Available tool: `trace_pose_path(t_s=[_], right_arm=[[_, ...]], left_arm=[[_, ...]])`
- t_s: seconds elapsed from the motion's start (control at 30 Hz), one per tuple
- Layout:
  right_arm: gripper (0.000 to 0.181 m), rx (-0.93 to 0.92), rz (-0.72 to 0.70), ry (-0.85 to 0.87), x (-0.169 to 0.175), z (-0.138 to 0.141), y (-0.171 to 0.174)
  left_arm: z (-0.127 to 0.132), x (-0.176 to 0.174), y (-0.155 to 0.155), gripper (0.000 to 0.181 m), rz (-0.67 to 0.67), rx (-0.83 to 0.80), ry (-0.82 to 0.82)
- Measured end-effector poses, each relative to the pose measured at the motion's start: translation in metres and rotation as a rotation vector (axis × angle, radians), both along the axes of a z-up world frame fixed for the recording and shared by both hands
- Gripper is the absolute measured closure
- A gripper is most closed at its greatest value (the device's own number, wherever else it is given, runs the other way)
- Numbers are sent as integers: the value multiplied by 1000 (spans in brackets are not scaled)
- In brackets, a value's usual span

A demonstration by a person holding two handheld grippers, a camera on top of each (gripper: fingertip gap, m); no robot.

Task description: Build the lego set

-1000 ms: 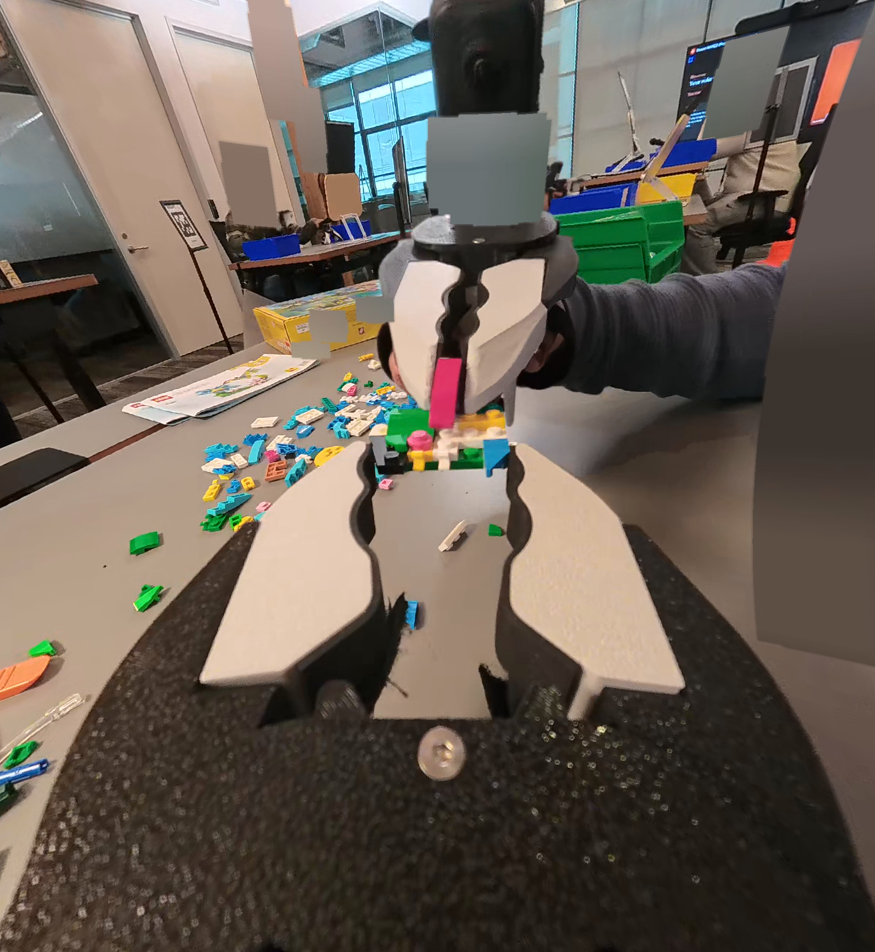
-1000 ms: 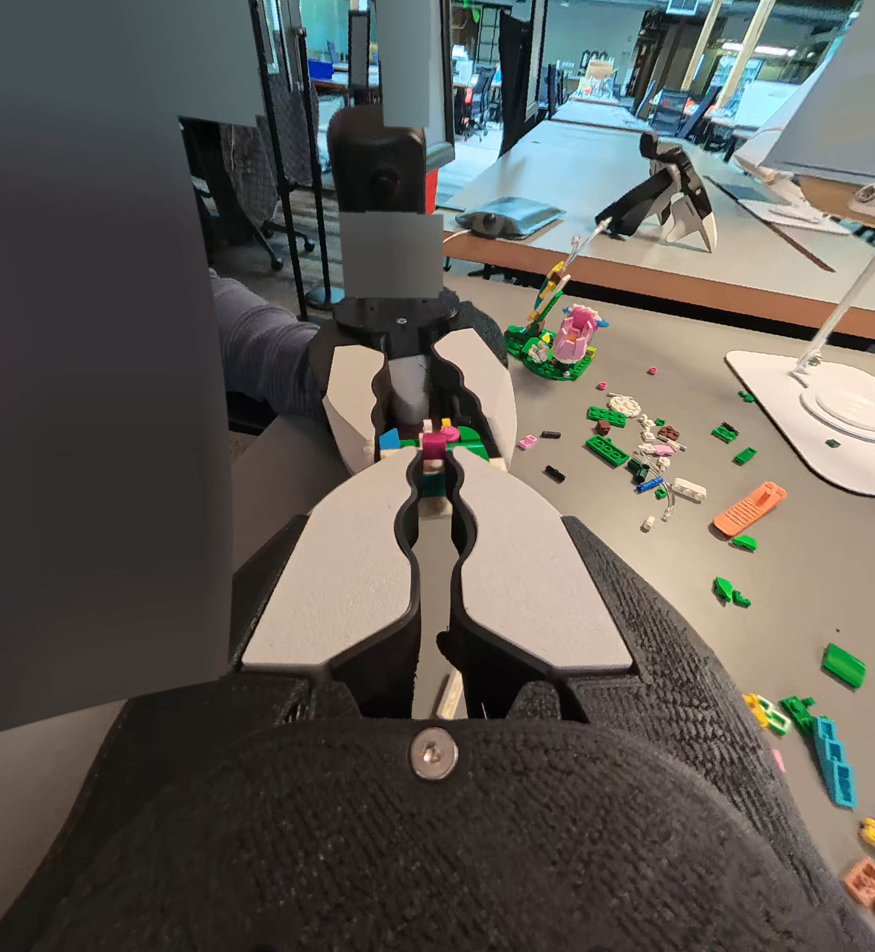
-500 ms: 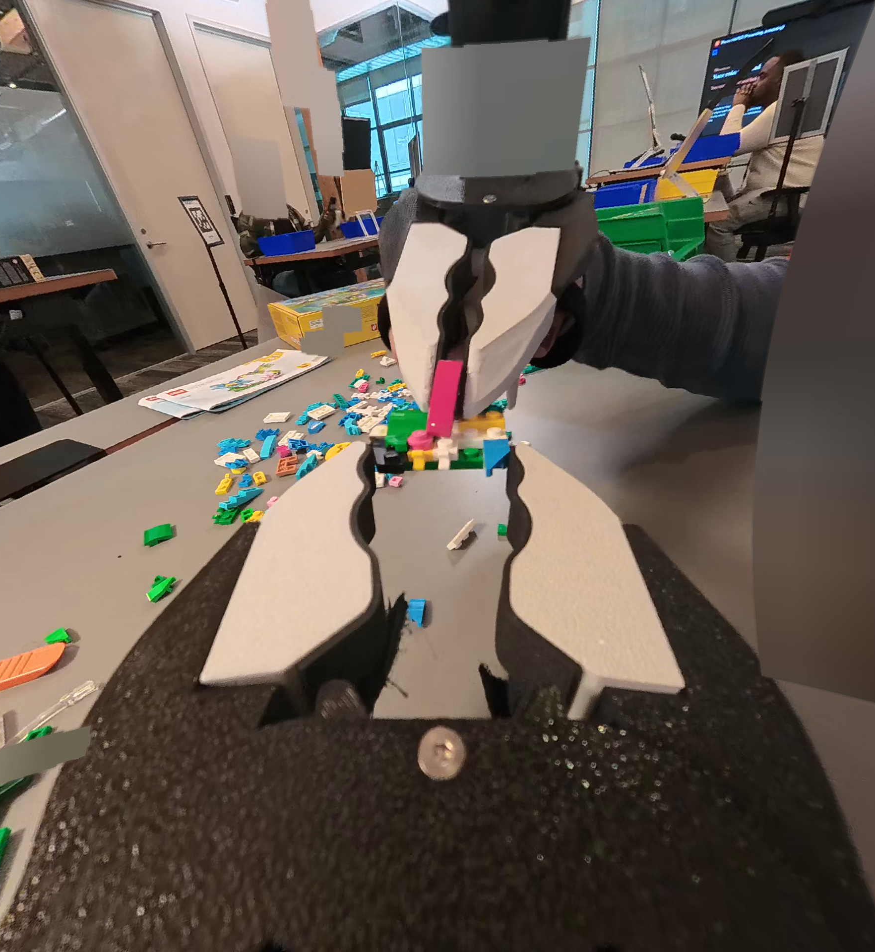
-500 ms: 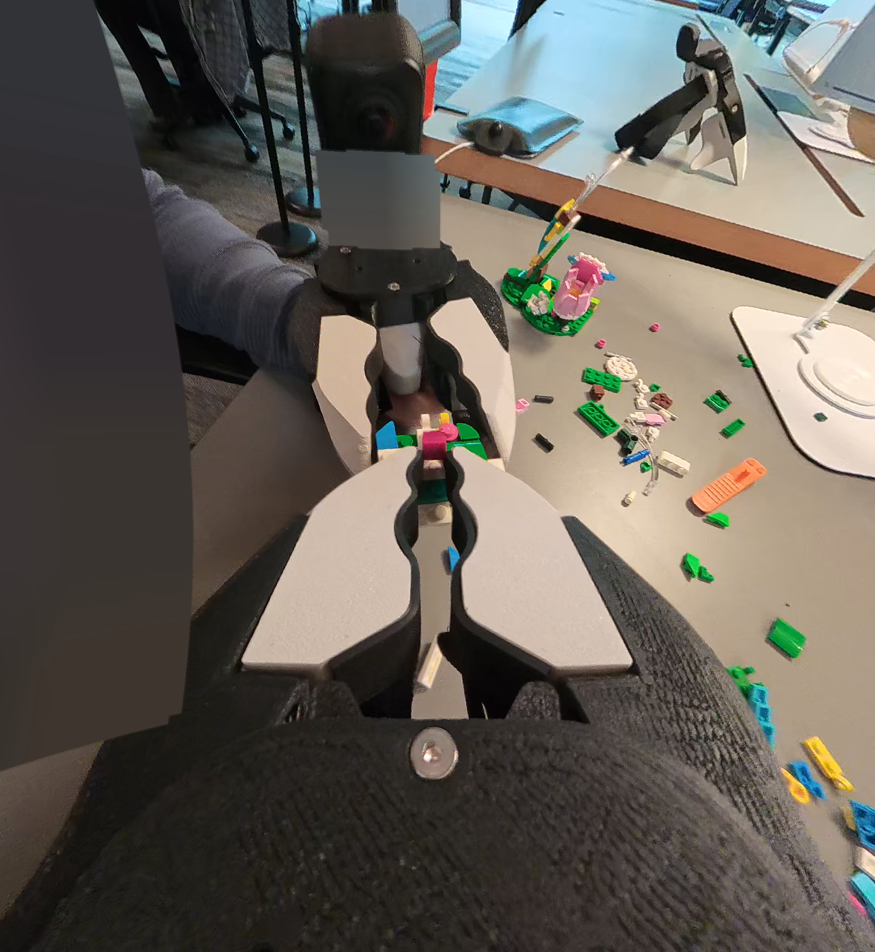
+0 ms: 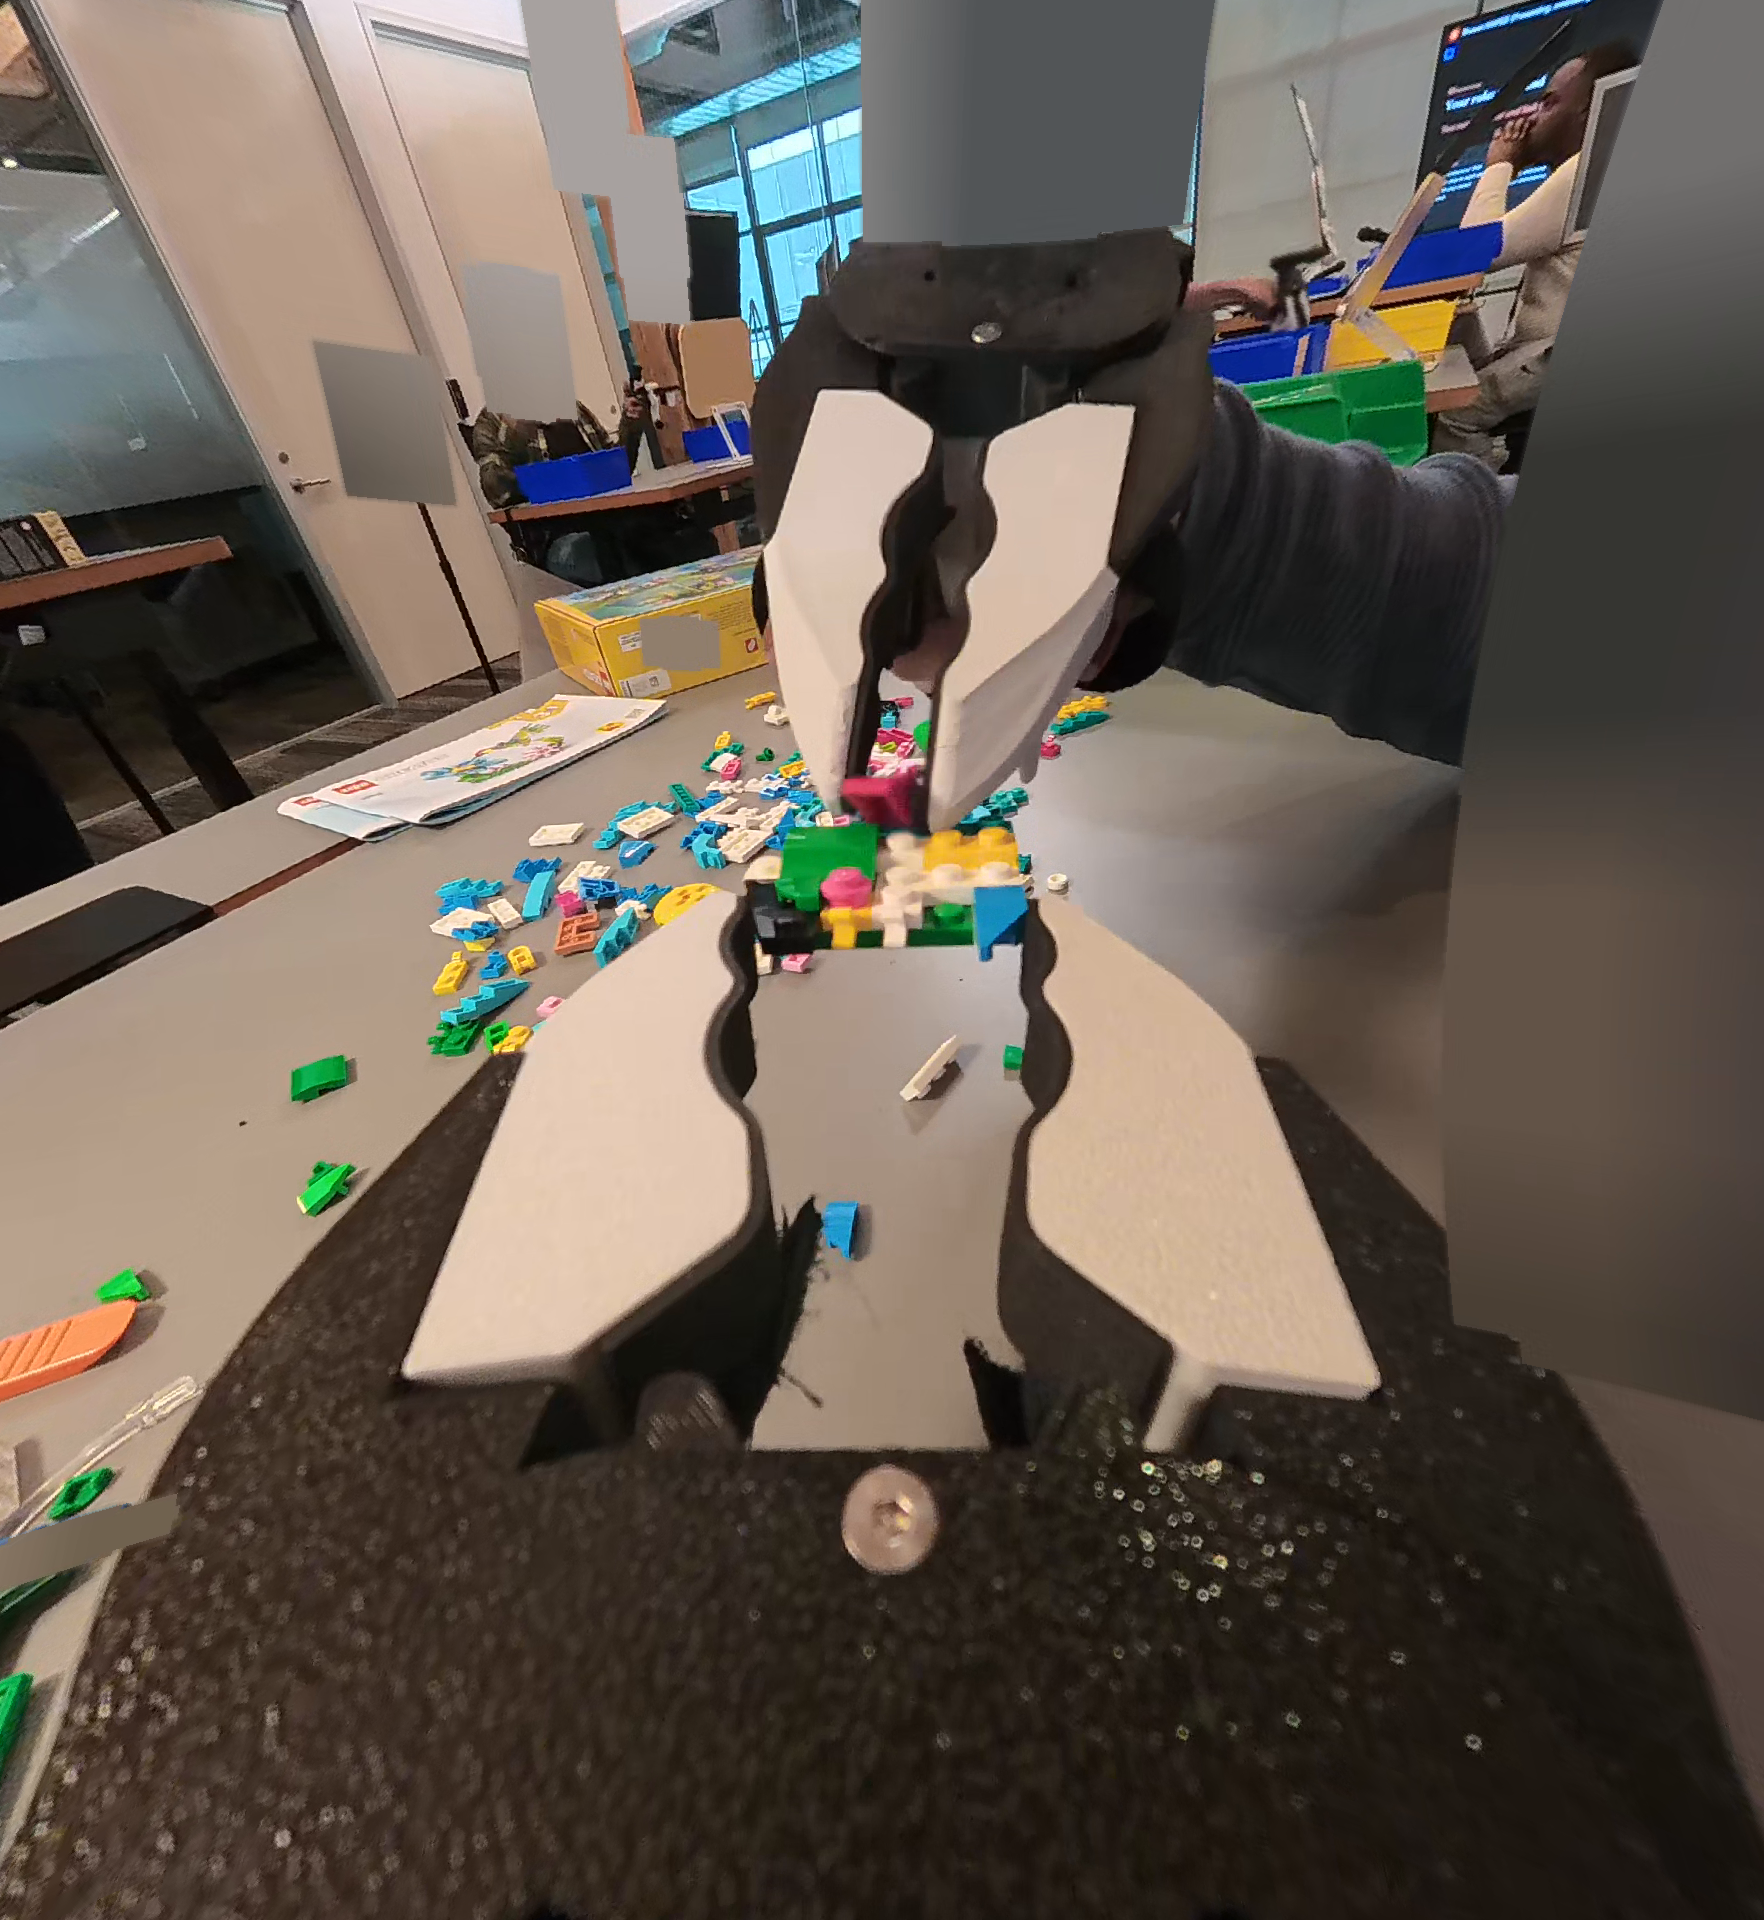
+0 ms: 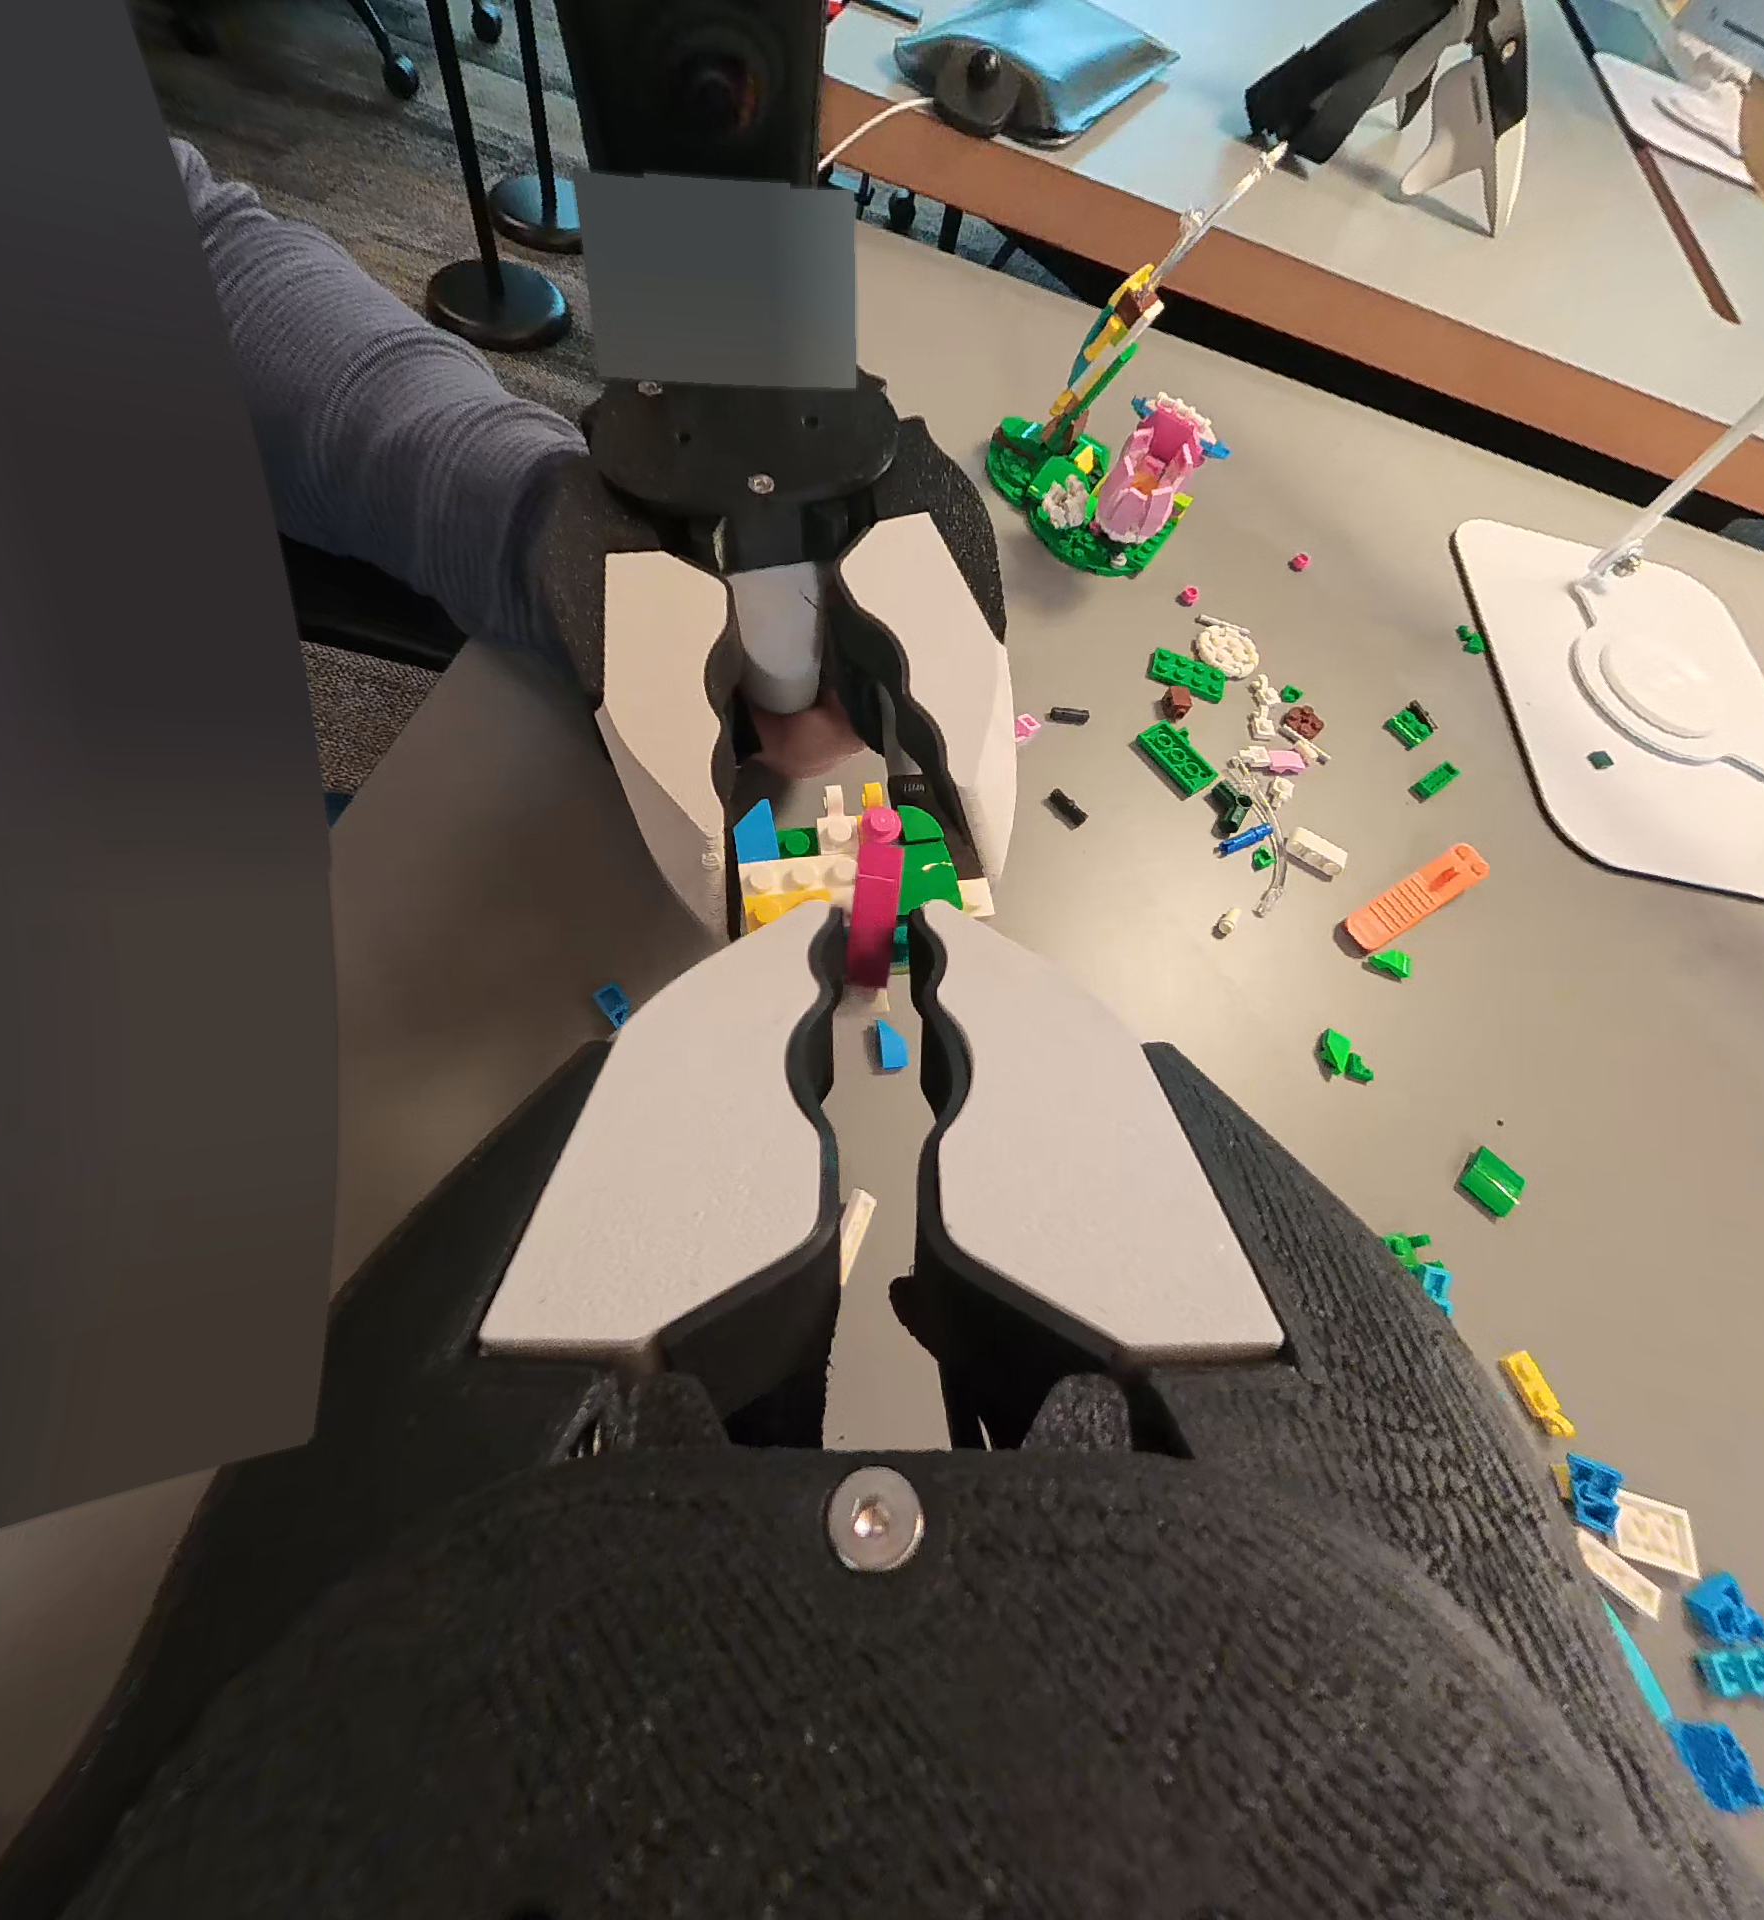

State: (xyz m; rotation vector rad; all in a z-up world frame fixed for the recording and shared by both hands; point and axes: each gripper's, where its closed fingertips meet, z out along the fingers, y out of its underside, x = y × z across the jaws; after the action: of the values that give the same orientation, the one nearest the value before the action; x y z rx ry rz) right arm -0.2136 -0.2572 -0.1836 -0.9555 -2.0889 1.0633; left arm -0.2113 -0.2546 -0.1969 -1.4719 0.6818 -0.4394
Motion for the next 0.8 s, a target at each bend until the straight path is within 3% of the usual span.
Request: trace_pose_path(t_s=[0.3, 0.8], right_arm=[[175, -10, 27, -20, 2, 0, -1], [175, 245, 45, -219, 11, -12, -7]], left_arm=[[-1, 2, -1, 133, -16, -5, 6], [-12, 14, -3, 132, -30, 2, 127]])
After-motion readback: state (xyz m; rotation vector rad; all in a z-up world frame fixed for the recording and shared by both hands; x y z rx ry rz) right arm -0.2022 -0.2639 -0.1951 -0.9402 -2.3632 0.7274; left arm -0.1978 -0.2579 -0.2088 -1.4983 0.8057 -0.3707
